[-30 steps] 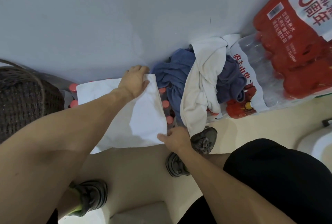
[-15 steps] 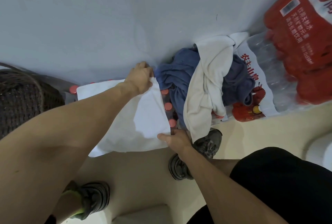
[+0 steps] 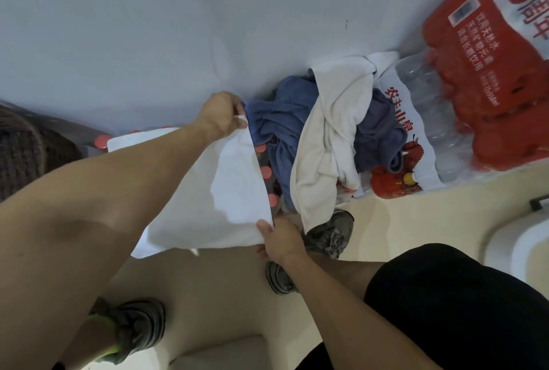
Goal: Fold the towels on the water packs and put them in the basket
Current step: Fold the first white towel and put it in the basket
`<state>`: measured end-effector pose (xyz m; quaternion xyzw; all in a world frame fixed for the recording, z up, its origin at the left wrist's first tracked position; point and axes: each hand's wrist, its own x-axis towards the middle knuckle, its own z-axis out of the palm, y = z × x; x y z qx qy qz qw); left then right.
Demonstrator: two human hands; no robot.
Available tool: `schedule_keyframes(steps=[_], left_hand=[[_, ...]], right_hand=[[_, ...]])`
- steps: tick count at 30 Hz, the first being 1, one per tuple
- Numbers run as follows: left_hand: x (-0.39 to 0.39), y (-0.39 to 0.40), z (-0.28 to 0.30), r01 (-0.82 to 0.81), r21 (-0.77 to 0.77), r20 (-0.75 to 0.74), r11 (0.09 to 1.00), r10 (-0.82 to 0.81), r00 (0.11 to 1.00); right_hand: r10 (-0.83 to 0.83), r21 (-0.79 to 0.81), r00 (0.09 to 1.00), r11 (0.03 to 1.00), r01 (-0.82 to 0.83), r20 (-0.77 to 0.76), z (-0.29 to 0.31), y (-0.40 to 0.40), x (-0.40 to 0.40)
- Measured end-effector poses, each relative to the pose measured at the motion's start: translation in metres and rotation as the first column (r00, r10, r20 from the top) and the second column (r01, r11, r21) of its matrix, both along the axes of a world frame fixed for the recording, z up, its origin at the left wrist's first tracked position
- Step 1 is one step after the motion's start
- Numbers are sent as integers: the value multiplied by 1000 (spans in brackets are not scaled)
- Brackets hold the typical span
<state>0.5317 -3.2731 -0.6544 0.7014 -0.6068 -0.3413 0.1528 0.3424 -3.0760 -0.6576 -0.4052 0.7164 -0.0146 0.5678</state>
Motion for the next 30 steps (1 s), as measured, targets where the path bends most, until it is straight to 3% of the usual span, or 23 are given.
schedule_keyframes(steps=[2, 4, 7, 9, 11, 14, 16, 20, 24, 27, 30], left_hand=[[-1, 3, 1, -12, -30, -50, 999, 11, 999], [3, 13, 9, 25, -112, -76, 993, -33, 997], [24, 48, 24, 105, -268, 45, 958, -96, 994], [45, 84, 27, 57, -323, 117, 945, -20, 993], [67, 123, 23, -45, -299, 193, 953, 107, 975], [91, 178, 12, -213, -83, 301, 973, 229, 926], [103, 206, 6, -230, 40, 304, 972, 207, 930], [114, 225, 5, -182, 75, 298, 981, 152, 942], [88, 230, 19, -198, -3, 300, 980, 190, 935], [52, 247, 26, 46, -156, 248, 987, -6, 969], [28, 259, 19, 232, -163, 237, 959, -190, 953]], right_hand=[[54, 25, 998, 998, -53, -39, 2, -2, -2], [209, 70, 967, 977, -201, -143, 5, -7, -4], [568, 132, 745, 817, -561, -351, 16, -17, -4], [659, 71, 574, 685, -726, -485, 29, -27, 7], [616, -136, 586, 619, -773, -526, 39, -35, 27], [521, -457, 681, 506, -732, -514, 46, -41, 54], [517, -486, 652, 434, -758, -555, 36, -44, 55], [560, -368, 651, 543, -755, -512, 15, -50, 40], [570, -384, 696, 582, -717, -436, 13, -50, 40], [404, -474, 805, 657, -585, -434, 19, -36, 36], [274, -369, 805, 780, -506, -526, 23, -20, 27]])
